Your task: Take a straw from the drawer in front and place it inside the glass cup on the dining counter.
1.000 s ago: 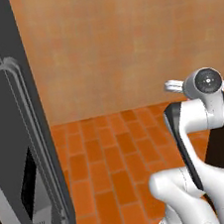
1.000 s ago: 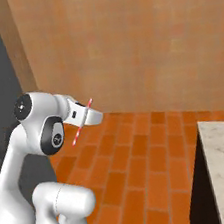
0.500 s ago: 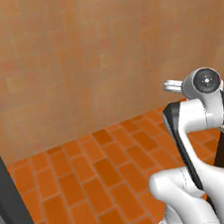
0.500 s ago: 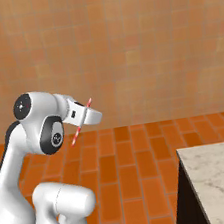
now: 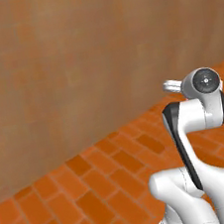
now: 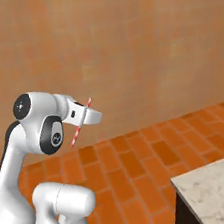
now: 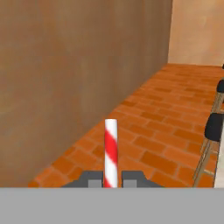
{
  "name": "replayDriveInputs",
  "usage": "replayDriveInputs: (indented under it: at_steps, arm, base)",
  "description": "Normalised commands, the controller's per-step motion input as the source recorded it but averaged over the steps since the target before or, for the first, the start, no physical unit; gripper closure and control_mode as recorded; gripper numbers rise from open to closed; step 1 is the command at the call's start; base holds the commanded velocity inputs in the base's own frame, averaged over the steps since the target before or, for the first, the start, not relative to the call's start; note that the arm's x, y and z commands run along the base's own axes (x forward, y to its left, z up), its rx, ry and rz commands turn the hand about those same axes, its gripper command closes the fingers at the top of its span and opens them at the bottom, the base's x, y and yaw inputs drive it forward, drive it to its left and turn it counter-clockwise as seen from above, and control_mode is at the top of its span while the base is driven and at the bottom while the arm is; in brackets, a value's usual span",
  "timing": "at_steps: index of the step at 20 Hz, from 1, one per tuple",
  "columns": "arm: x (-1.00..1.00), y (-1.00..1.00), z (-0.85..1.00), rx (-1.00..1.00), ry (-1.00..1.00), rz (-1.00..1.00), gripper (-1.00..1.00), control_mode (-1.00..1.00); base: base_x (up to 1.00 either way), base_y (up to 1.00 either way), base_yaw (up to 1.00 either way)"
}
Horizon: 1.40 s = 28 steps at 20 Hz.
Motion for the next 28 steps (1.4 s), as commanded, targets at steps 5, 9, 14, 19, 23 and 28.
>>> replayDriveInputs:
  at_steps: [5, 9, 14, 19, 23, 28]
  arm:
    - [0.00, 0.00, 0.00, 0.00, 0.00, 0.00, 1.00, 1.00]
    - [0.00, 0.00, 0.00, 0.00, 0.00, 0.00, 1.00, 1.00]
    - [0.00, 0.00, 0.00, 0.00, 0.00, 0.00, 1.00, 1.00]
    - [0.00, 0.00, 0.00, 0.00, 0.00, 0.00, 1.00, 1.00]
    - [0.00, 0.00, 0.00, 0.00, 0.00, 0.00, 1.00, 1.00]
    - [0.00, 0.00, 0.00, 0.00, 0.00, 0.00, 1.00, 1.00]
  base:
    - [0.82, 0.04, -0.50]
    - [0.75, 0.05, -0.52]
    - [0.57, 0.12, -0.57]
    - [0.61, 0.37, -0.58]
    - [0.65, 0.66, -0.58]
    - [0.80, 0.82, -0.53]
